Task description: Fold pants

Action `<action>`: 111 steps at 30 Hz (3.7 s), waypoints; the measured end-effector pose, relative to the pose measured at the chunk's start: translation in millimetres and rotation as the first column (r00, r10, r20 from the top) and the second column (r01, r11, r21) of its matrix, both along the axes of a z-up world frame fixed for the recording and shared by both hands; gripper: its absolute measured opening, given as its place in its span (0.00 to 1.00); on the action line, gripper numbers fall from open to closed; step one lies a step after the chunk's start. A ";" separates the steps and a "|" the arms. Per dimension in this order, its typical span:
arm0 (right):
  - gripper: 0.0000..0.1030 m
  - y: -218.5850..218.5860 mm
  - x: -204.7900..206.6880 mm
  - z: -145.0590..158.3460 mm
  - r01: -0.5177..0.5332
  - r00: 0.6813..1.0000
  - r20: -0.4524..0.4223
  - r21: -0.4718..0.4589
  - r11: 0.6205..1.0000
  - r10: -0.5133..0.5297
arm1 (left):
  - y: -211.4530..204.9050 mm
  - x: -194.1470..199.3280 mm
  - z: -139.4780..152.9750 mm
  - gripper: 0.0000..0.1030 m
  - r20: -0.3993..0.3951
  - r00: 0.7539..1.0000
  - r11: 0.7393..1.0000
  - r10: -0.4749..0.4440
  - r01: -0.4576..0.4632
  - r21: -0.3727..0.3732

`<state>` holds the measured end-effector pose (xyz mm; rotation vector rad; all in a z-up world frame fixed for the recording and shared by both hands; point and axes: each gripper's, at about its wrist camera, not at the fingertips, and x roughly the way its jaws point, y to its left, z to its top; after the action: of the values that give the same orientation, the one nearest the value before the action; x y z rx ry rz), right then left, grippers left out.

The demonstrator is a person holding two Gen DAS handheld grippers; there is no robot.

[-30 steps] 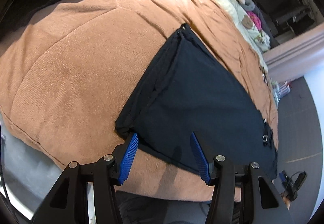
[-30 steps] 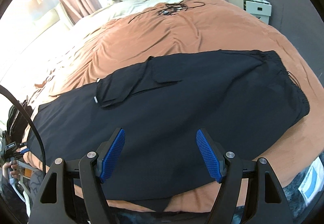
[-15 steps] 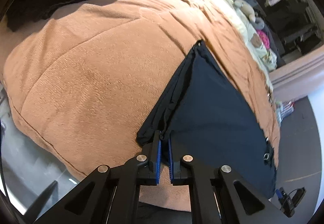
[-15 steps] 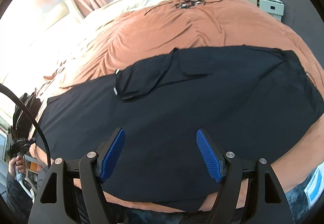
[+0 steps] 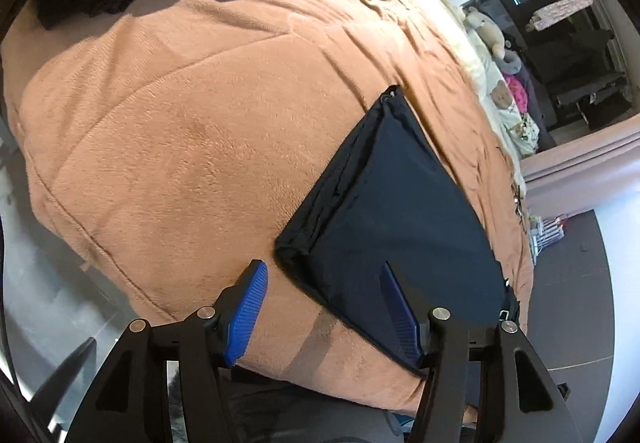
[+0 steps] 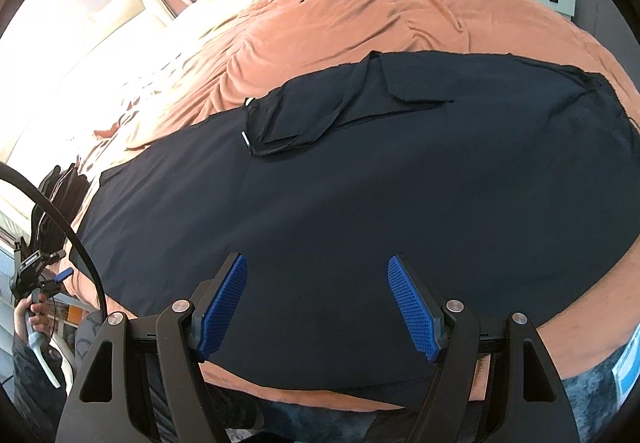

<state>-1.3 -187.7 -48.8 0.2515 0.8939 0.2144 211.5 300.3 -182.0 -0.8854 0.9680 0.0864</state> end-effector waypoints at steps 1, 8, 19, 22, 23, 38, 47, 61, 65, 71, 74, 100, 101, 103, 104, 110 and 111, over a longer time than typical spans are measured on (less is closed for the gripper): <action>0.70 1.4 0.8 -1.7 0.002 1.000 -0.002 0.004 1.000 -0.002 | -0.6 2.8 -1.3 0.58 0.000 1.000 1.000 0.003 -0.003 -0.003; 0.70 7.5 -2.0 -11.9 0.009 1.000 -0.008 0.028 1.000 -0.009 | 8.9 10.9 -20.9 0.60 0.030 0.998 0.990 0.058 -0.054 -0.133; 0.65 27.4 -5.8 -18.6 0.022 1.000 0.020 0.009 1.000 -0.022 | 2.0 12.2 -24.0 0.36 0.108 0.991 0.989 0.077 -0.063 -0.134; 0.56 38.6 -4.0 -16.0 0.007 0.999 0.035 -0.002 1.000 -0.007 | 2.4 17.9 -24.6 0.24 0.092 0.992 0.992 0.083 -0.073 -0.105; 0.50 42.6 -2.6 -15.8 0.001 0.999 0.037 -0.008 1.000 -0.001 | 1.7 19.8 -23.8 0.19 0.088 0.993 0.994 0.081 -0.073 -0.086; 0.21 101.6 5.2 -53.6 -0.188 0.979 -0.101 -0.082 0.979 0.179 | 0.9 24.6 2.3 0.10 0.149 0.983 0.995 0.104 -0.101 -0.023; 0.12 105.7 16.9 -48.8 -0.214 0.971 -0.135 -0.105 0.971 0.199 | 0.8 23.0 -15.9 0.12 0.097 0.987 0.989 0.130 -0.122 -0.085; 0.10 122.3 95.0 -52.4 -0.116 0.985 -0.144 -0.135 0.984 0.096 | -2.4 24.4 -30.7 0.15 0.091 0.985 0.980 0.149 -0.135 -0.143; 0.10 125.5 119.8 -52.1 -0.101 0.986 -0.148 -0.142 0.985 0.079 | -0.9 23.9 -32.4 0.15 0.096 0.984 0.977 0.152 -0.135 -0.162; 0.10 128.6 152.3 -55.0 -0.088 0.986 -0.157 -0.146 0.985 0.065 | -3.4 23.2 -31.8 0.15 0.097 0.986 0.979 0.137 -0.120 -0.164; 0.07 133.6 160.4 -57.0 -0.079 0.987 -0.154 -0.158 0.984 0.055 | -4.7 24.5 -31.2 0.16 0.095 0.987 0.981 0.129 -0.113 -0.156; 0.06 123.5 122.7 -57.5 -0.142 0.973 -0.199 -0.093 0.985 0.121 | -15.3 48.9 57.7 0.06 0.310 0.948 0.988 0.066 -0.019 -0.153; 0.06 123.4 118.6 -58.9 -0.144 0.972 -0.201 -0.087 0.986 0.124 | -17.9 52.5 67.5 0.06 0.326 0.944 0.989 0.055 -0.007 -0.146; 0.06 123.5 104.7 -63.3 -0.149 0.970 -0.205 -0.077 0.986 0.131 | -24.7 60.3 88.6 0.06 0.358 0.933 0.991 0.028 0.021 -0.130; 0.06 123.8 97.0 -66.1 -0.155 0.969 -0.207 -0.073 0.985 0.137 | -28.2 64.5 98.3 0.06 0.371 0.928 0.992 0.013 0.034 -0.120; 0.06 120.6 58.3 -70.5 -0.157 0.968 -0.202 -0.031 0.987 0.147 | -54.8 83.8 155.3 0.06 0.450 0.890 0.992 -0.072 0.113 -0.064; 0.06 120.8 50.9 -72.0 -0.158 0.968 -0.201 -0.025 0.987 0.150 | -60.1 87.5 165.5 0.06 0.462 0.883 0.991 -0.087 0.126 -0.054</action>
<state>49.6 -67.0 -120.8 0.1666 1.1164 0.3190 299.0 240.3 -16.6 -0.8744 0.5748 -0.2519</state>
